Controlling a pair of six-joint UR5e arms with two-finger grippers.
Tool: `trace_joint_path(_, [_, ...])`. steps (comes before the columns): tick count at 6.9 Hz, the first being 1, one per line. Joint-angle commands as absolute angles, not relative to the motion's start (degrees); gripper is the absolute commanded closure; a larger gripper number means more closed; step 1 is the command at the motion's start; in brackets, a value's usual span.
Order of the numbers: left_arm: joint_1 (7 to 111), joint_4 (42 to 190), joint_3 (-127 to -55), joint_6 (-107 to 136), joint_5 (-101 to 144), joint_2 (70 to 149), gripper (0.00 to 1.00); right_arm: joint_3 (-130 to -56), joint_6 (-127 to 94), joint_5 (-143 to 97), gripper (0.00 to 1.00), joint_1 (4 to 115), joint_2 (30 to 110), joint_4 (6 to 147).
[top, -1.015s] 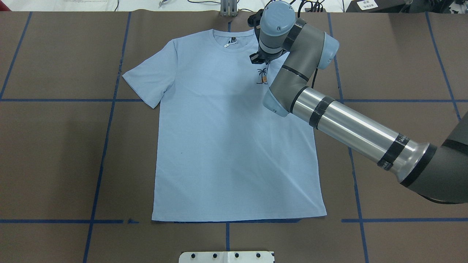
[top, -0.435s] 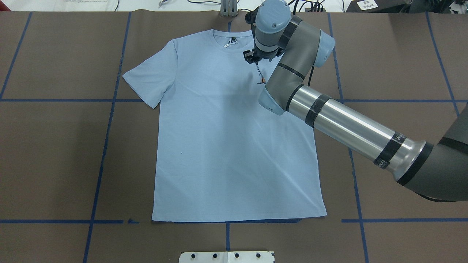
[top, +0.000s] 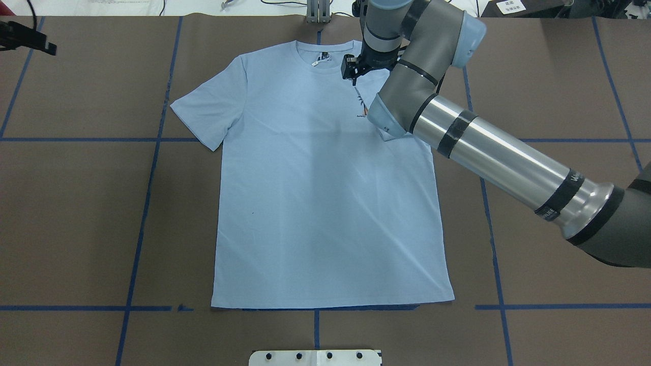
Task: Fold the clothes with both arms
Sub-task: 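Fold the sleeve inward onto the chest with the right gripper while the left arm approaches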
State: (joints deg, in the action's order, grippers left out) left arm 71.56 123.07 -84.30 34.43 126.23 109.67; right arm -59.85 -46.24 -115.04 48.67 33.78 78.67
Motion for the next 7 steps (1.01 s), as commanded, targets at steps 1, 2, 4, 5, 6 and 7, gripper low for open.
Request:
trace_joint_path(1, [61.57, 130.20, -83.42, 50.03, 115.37, 111.71, 0.01, -71.14, -45.79, -119.88, 0.00, 51.93, 38.73, 90.74])
trace_joint_path(2, [56.91, 130.60, -82.54, 54.10, 109.40, 112.67, 0.01, -73.37, -45.79, -120.84, 0.00, 53.68, 40.15, 92.97])
trace_joint_path(4, [50.22, 130.78, -78.51, 61.75, 103.03, 115.91, 0.01, -73.83, -45.79, -121.38, 0.00, 54.58, 40.51, 92.90])
trace_joint_path(5, [48.36, 130.96, -75.27, 62.74, 99.27, 117.75, 0.02, -73.83, -45.79, -121.46, 0.00, 54.93, 40.60, 92.64])
trace_joint_path(6, [47.99, 131.04, -73.23, 62.84, 97.84, 118.73, 0.02, -73.83, -46.14, -121.38, 0.00, 54.84, 40.61, 92.55])
trace_joint_path(7, [47.47, 131.04, -71.47, 62.84, 95.56, 119.09, 0.02, -73.74, -46.49, -121.29, 0.00, 54.84, 40.61, 92.46])
